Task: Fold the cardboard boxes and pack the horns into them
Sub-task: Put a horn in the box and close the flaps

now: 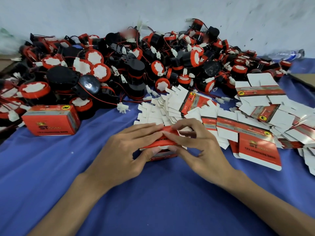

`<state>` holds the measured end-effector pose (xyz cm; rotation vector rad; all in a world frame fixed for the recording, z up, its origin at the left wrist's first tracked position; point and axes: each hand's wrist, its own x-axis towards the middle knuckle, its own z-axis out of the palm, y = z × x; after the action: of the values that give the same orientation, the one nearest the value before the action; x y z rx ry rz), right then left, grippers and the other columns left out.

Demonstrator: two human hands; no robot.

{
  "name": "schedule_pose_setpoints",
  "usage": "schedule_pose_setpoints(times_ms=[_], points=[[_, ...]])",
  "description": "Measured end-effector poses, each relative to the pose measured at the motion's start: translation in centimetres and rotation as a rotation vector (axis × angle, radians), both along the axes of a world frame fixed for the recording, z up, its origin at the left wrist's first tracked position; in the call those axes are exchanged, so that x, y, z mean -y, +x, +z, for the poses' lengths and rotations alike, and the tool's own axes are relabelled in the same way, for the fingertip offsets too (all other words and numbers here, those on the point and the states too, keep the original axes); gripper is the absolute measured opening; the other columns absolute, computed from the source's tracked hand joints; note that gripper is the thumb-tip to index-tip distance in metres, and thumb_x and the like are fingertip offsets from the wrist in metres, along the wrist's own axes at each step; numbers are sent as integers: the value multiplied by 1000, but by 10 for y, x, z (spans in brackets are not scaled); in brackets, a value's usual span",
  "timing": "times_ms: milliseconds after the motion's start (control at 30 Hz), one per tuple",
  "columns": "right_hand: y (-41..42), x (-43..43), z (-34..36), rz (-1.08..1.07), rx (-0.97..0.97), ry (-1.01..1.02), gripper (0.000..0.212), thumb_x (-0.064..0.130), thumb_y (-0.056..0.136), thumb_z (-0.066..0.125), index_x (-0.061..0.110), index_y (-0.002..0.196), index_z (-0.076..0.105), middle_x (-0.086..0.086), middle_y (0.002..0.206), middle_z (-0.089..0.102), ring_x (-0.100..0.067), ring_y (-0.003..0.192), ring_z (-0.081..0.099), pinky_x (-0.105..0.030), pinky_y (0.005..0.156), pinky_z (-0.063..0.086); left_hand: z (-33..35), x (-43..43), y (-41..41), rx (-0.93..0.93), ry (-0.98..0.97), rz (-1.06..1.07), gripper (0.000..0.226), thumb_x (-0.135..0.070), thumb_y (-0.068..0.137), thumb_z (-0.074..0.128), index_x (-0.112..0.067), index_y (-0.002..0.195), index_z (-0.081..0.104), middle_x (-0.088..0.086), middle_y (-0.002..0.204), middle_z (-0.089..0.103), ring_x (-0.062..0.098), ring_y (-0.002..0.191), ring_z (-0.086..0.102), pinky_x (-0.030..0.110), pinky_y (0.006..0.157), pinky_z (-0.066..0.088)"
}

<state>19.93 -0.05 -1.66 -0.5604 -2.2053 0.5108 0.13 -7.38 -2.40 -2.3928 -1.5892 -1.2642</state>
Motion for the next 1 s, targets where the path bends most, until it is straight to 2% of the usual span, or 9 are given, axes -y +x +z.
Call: schedule_pose_setpoints(times_ms=[67,167,333,467,567,733,867,933,1000], points=[[2,-3,-2,32,37,78,26,19,89,65,12,113,69,-3,120,63,-20,110,55,-28,95,44,0,0,-1,-74,5,-6,38,-33,94,54,-18,129,57,-7,135,57,11,129,51,34,106,44],[6,-6,-4,27,82,221,27,21,90,60,11,114,69,-1,125,62,-23,109,56,-26,98,43,2,1,-1,-160,5,-5,38,-33,96,50,-16,129,61,-6,139,53,11,133,47,32,109,41],[6,-8,-4,22,149,402,33,24,90,63,3,115,68,-7,126,62,-31,124,55,-38,102,47,2,4,-3,-242,12,-9,43,-38,100,43,-15,134,56,-2,144,49,13,136,43,35,110,39],[5,-5,-5,-18,198,493,30,15,89,65,0,115,68,-10,124,63,-26,122,57,-40,96,52,-1,4,0,-322,76,52,40,-29,97,49,-11,131,58,1,141,51,20,133,47,43,101,48],[6,-2,-6,-65,232,588,28,14,89,67,0,114,69,-9,124,64,-25,119,58,-39,91,55,-3,5,3,-368,114,92,40,-27,97,47,-9,130,60,2,141,51,22,132,48,45,96,50],[9,1,-6,-42,230,536,30,15,91,62,-1,116,67,-10,126,62,-27,122,56,-40,90,55,-5,7,3,-315,84,65,42,-29,97,50,-15,136,54,-5,144,48,21,137,42,44,101,47],[8,-2,-6,-21,173,478,32,10,86,71,-3,115,66,-13,124,62,-30,119,58,-42,89,56,-7,6,1,-220,4,21,44,-28,98,48,-18,141,45,-8,148,43,18,141,35,38,112,36],[7,-5,-4,-42,104,494,28,10,83,73,-4,107,70,-15,116,66,-28,111,63,-42,85,58,-7,6,0,-179,22,23,42,-20,95,54,-17,137,49,-7,143,48,21,139,39,37,112,35],[9,-6,-4,-42,56,514,22,11,82,73,-3,99,73,-13,109,70,-25,105,67,-41,82,59,-8,7,0,-186,79,37,37,-11,91,58,-13,129,58,-4,134,56,26,133,46,39,108,41]])
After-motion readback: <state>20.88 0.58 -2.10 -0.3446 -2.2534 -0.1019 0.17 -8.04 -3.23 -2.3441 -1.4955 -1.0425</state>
